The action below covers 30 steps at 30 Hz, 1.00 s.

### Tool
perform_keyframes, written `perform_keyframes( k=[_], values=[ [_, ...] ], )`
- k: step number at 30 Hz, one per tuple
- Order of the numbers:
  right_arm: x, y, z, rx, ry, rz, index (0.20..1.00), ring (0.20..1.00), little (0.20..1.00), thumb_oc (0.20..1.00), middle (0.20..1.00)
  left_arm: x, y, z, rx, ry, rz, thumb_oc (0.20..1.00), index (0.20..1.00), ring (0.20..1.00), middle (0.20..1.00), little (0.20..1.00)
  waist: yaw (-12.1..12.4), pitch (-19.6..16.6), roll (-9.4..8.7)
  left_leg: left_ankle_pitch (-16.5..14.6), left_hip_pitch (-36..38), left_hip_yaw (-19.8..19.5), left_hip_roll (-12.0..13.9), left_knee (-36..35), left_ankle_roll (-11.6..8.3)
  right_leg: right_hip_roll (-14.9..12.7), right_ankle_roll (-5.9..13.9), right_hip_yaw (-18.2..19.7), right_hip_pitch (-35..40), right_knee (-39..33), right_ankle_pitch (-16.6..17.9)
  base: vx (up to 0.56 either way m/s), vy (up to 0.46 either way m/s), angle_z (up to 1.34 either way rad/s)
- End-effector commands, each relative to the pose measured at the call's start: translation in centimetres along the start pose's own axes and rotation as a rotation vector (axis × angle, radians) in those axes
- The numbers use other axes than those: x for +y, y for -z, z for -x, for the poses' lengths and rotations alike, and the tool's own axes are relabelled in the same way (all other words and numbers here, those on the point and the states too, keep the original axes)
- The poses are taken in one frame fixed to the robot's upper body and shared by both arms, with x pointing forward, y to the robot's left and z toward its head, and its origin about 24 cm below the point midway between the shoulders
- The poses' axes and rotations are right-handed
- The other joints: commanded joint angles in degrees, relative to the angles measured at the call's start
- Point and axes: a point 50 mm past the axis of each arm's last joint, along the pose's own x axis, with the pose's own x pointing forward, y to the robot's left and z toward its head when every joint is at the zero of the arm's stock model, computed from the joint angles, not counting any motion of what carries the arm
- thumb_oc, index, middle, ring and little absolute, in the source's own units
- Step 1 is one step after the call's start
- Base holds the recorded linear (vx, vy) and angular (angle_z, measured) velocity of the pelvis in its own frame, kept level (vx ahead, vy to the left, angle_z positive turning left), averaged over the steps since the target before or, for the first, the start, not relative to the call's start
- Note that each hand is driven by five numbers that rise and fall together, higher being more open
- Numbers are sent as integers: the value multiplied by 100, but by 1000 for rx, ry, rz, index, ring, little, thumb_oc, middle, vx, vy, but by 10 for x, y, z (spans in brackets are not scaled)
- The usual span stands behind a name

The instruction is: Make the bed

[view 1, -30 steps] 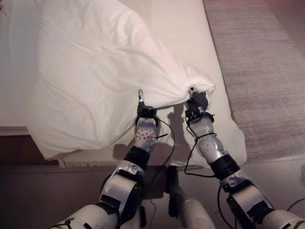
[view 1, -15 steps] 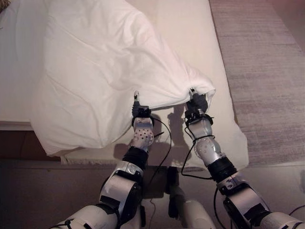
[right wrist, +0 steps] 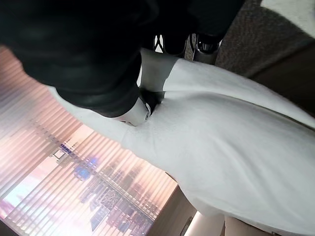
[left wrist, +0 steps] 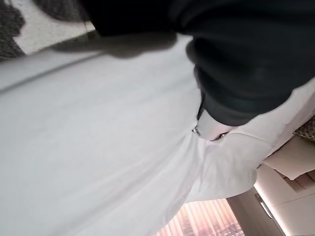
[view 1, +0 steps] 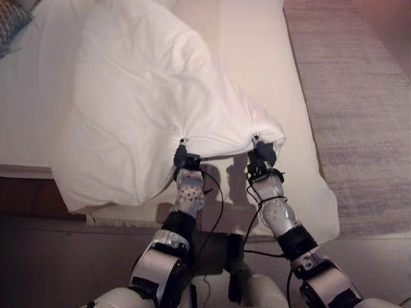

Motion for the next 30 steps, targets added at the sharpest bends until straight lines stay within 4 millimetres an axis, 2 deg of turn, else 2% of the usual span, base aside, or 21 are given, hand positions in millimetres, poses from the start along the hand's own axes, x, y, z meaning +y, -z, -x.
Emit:
perform_keyframes(
  k=[1,4,6,7,8,9,10,12,13,15,16,17,18,20,21,23,25,26,27,29,30],
  values=[
    [-72,-45,10,-221,223,32,200,200,200,200,200,50,-87,-6,-327,-68,-137,200,200,200,200,200,148,-1087,-63,-377,185,-9,-311,5,-183,-101,227,93,75,780,-758,25,12,47],
    [-83,-42,15,-205,257,39,200,200,200,200,200,55,-86,-1,-323,-51,-153,200,200,200,200,200,147,-1124,-14,-331,262,-186,-371,5,-156,-168,250,-91,210,717,-729,13,41,39],
    [-91,-41,17,-198,282,39,200,200,200,200,200,61,-87,4,-321,-41,-138,200,200,200,200,200,154,-1104,-6,-386,338,-194,-298,86,-146,-273,261,-179,258,727,-714,-29,162,37],
    [-94,-34,19,-166,287,41,200,200,200,200,200,66,-93,9,-343,-26,-127,200,200,200,200,200,203,-1090,-62,-584,332,-285,-32,386,-173,-447,291,-126,251,798,-703,-26,252,39],
    [-96,-32,20,-152,295,36,200,200,200,200,200,69,-95,11,-350,-21,-126,200,200,200,200,200,219,-1123,-87,-592,330,-354,176,449,-177,-550,327,-75,216,836,-694,-23,251,42],
    [-96,-32,21,-152,295,36,200,200,200,200,200,69,-95,11,-350,-21,-126,200,200,200,200,200,217,-1137,-92,-573,307,-357,168,449,-173,-558,327,-76,197,829,-676,78,327,22],
    [-109,-24,27,-109,329,31,200,200,200,200,200,80,-101,17,-365,-32,-146,200,200,200,200,200,205,-1265,-129,-450,382,-460,761,461,-214,-782,430,56,173,920,-720,107,386,16],
    [-117,-19,34,-78,347,22,200,200,200,200,200,89,-106,21,-370,-45,-177,200,200,200,200,200,209,-1393,-101,-64,331,-643,1150,520,-379,-1002,551,157,164,1013,-688,139,614,10],
    [-123,-16,39,-58,354,19,200,200,200,200,200,93,-113,24,-385,-39,-219,200,200,200,200,200,238,-1446,-40,11,365,-897,1358,646,-579,-1237,682,297,172,1105,-605,91,550,7],
    [-124,-17,39,-52,348,28,200,200,200,200,200,93,-114,26,-385,-25,-241,200,200,200,200,200,258,-1440,-18,-49,377,-972,1402,757,-652,-1355,754,357,154,1178,-523,16,467,6],
    [-122,-17,40,-45,331,30,200,200,200,200,200,93,-116,26,-385,-18,-256,200,200,200,200,200,288,-1415,-36,-324,424,-1007,1347,912,-685,-1492,826,470,110,1199,-386,-44,573,-6],
    [-121,-17,41,-38,318,46,200,200,200,200,200,91,-113,28,-374,9,-266,200,200,200,200,200,290,-1417,-87,-720,431,-993,1184,968,-624,-1663,953,563,139,1083,-66,-76,672,-18],
    [-126,-21,43,-32,318,65,200,200,200,200,200,93,-110,28,-350,20,-278,200,200,200,200,200,244,-1407,-173,-1126,411,-783,957,1130,-528,-1957,1095,646,173,927,461,-90,685,-27],
    [-127,-17,46,-7,314,111,200,200,200,200,200,92,-109,30,-335,49,-332,200,200,200,200,200,262,-1321,-331,-1529,396,-376,649,1441,-414,-2255,1120,589,59,660,1330,-193,676,-24],
    [-124,-16,44,-8,309,112,200,200,200,200,200,92,-112,31,-343,47,-368,200,200,200,200,200,312,-1232,-312,-1535,360,-136,540,1469,-324,-2308,1112,391,-145,616,1489,-348,694,-46],
    [-121,-10,40,4,310,101,200,200,200,200,200,92,-114,30,-345,46,-413,200,200,200,200,200,448,-1127,-162,-1373,318,115,433,1351,-229,-2199,981,-31,-323,934,917,-391,751,-114],
    [-120,-6,38,19,301,91,200,200,200,200,200,89,-116,32,-343,84,-427,200,200,200,200,200,507,-1130,-95,-1105,279,156,220,1088,-36,-1726,804,48,-352,2020,244,-272,590,-59],
    [-120,-6,38,18,301,91,200,200,200,200,200,88,-116,32,-343,84,-427,200,200,200,200,200,507,-1136,-105,-1089,275,158,210,1074,-36,-1738,800,56,-374,2041,235,-243,509,8],
    [-120,0,39,42,298,85,200,200,200,200,200,90,-115,35,-326,94,-462,200,200,200,200,200,582,-1205,-111,-869,274,196,18,773,90,-1172,645,-114,-142,2614,-384,-203,443,7],
    [-120,6,43,61,292,70,200,200,200,200,200,93,-115,36,-317,79,-491,200,200,200,200,200,640,-1299,-200,-706,272,255,-243,627,144,-498,546,-214,211,2845,-942,-214,413,6],
    [-120,7,43,64,290,69,200,200,200,200,200,92,-114,36,-312,81,-501,200,200,200,200,200,658,-1332,-252,-637,252,272,-356,580,139,-216,507,-33,331,2732,-1060,-238,279,3]
  ],
)
